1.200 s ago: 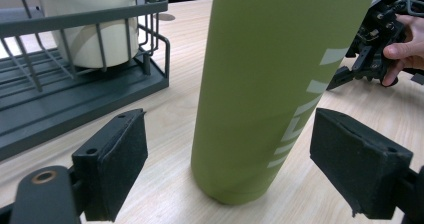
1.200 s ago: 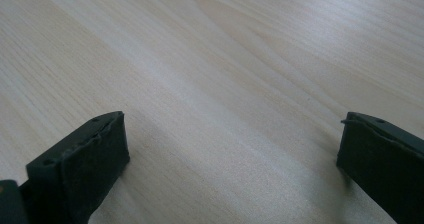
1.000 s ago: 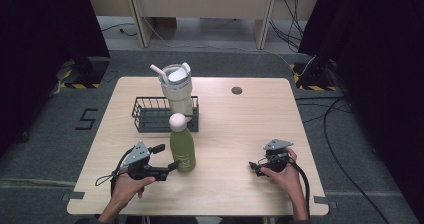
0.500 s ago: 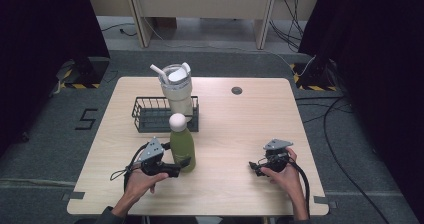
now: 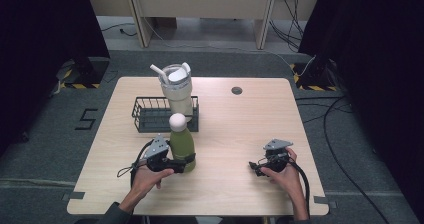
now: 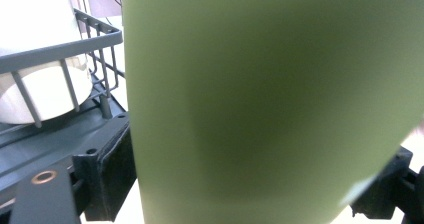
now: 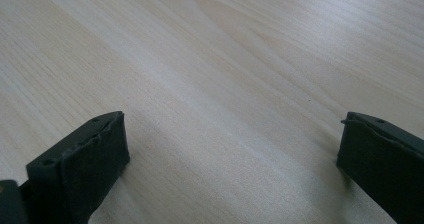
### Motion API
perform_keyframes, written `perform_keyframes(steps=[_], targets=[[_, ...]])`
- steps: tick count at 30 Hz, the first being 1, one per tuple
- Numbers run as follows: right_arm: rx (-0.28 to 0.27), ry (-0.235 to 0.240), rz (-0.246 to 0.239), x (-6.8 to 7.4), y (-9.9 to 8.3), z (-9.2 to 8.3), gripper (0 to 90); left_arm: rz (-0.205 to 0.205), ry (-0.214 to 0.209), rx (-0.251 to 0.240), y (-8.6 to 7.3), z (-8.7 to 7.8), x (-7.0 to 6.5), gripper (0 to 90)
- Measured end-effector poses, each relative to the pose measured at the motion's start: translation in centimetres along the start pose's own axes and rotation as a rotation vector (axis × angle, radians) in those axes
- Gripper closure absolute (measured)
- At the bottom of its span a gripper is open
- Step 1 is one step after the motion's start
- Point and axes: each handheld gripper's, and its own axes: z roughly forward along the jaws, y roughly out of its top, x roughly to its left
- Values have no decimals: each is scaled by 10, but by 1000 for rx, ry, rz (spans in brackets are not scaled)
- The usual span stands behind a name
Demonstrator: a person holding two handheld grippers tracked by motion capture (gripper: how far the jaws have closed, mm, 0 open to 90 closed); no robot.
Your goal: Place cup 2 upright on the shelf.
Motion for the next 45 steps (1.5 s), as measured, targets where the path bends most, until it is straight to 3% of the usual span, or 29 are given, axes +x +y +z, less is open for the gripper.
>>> perform_keyframes(steps=[15, 21, 27, 31, 35, 45], targets=[[0, 0, -1, 0, 0, 0, 4, 34, 15, -18, -3, 0, -1, 189], [-1, 1, -2, 0, 0, 0, 4, 23, 24, -19, -1, 0, 1, 194], [1, 3, -4, 0, 0, 0, 4, -4, 44, -14, 5, -7, 8, 196], [1, 3, -4, 0, 0, 0, 4, 16, 74, -12, 10, -14, 14, 196], [0, 4, -4, 0, 0, 0, 4, 11, 75, -8, 15, -20, 20, 196], [0, 4, -4, 0, 0, 0, 4, 23, 122, -13, 26, -37, 34, 197]])
